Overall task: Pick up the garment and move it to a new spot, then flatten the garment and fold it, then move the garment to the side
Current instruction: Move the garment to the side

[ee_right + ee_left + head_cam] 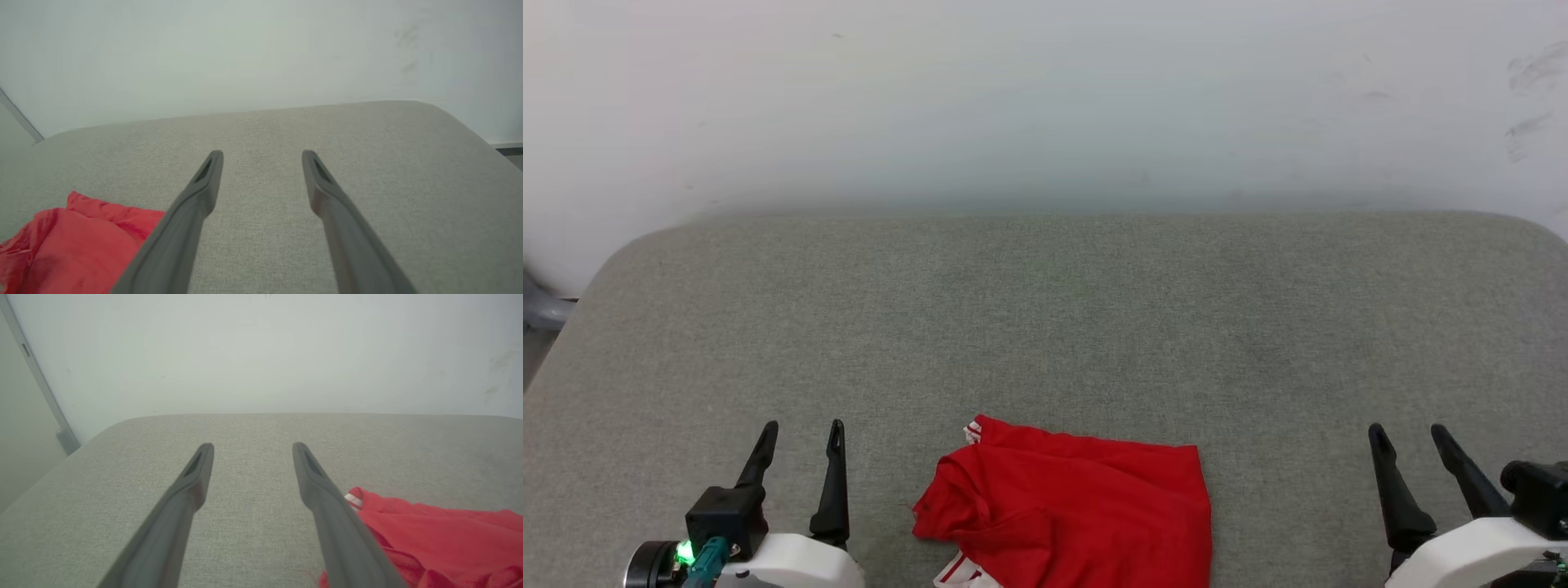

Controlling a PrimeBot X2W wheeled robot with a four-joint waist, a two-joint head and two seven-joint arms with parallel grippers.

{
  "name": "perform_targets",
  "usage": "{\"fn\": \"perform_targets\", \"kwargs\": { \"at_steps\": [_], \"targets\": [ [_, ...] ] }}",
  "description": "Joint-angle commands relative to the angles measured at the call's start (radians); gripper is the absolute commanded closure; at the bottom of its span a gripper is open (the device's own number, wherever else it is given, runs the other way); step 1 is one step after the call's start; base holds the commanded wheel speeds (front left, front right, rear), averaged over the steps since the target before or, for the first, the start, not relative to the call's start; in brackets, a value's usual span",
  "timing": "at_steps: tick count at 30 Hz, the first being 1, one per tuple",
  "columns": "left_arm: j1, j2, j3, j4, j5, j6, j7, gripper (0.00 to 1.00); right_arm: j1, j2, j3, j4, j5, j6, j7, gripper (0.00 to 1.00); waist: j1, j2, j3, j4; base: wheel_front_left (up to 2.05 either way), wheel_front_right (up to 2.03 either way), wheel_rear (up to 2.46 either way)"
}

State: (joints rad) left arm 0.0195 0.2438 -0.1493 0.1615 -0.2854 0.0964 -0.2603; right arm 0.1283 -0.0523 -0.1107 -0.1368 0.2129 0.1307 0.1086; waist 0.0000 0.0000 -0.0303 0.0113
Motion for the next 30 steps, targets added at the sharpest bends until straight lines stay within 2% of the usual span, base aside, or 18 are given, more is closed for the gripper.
{"fn": "perform_targets", "kwargs": {
  "at_steps": [1, 7, 14, 18, 23, 30],
  "targets": [
    [-0.013, 0.0, 0.004, -0.007, 0.005, -0.004, -0.006, 0.0, 0.011, 0.002, -0.006, 0.009, 0.016, 0.0, 0.025, 0.0, 0.0, 0.0, 0.007, 0.007, 0.0, 0.0, 0.0],
    [-0.044, -0.011, 0.009, -0.029, 0.011, -0.014, -0.006, 0.0, -0.005, -0.05, -0.03, 0.094, 0.159, 0.0, 0.237, 0.0, 0.0, 0.0, 0.042, 0.038, 0.0, 0.0, 0.0],
    [-0.091, -0.034, 0.008, -0.056, 0.028, -0.028, -0.005, 0.0, -0.071, -0.098, 0.057, 0.205, 0.336, 0.0, 0.464, 0.0, 0.0, 0.0, 0.11, 0.077, 0.0, 0.0, 0.0],
    [-0.118, -0.047, 0.0, -0.047, 0.042, -0.039, -0.005, 0.0, -0.12, -0.1, 0.129, 0.252, 0.421, 0.0, 0.526, 0.0, 0.0, 0.0, 0.139, 0.102, 0.0, 0.0, 0.0],
    [-0.132, -0.065, 0.007, -0.042, 0.05, -0.051, -0.005, 0.0, -0.151, -0.102, 0.206, 0.3, 0.507, 0.0, 0.553, 0.0, 0.0, 0.0, 0.159, 0.13, 0.0, 0.0, 0.0],
    [-0.138, -0.083, 0.029, -0.036, 0.063, -0.065, -0.005, 0.0, -0.163, -0.11, 0.263, 0.382, 0.554, -0.001, 0.614, 0.0, 0.0, 0.0, 0.176, 0.15, 0.0, 0.0, 0.0]
  ]
}}
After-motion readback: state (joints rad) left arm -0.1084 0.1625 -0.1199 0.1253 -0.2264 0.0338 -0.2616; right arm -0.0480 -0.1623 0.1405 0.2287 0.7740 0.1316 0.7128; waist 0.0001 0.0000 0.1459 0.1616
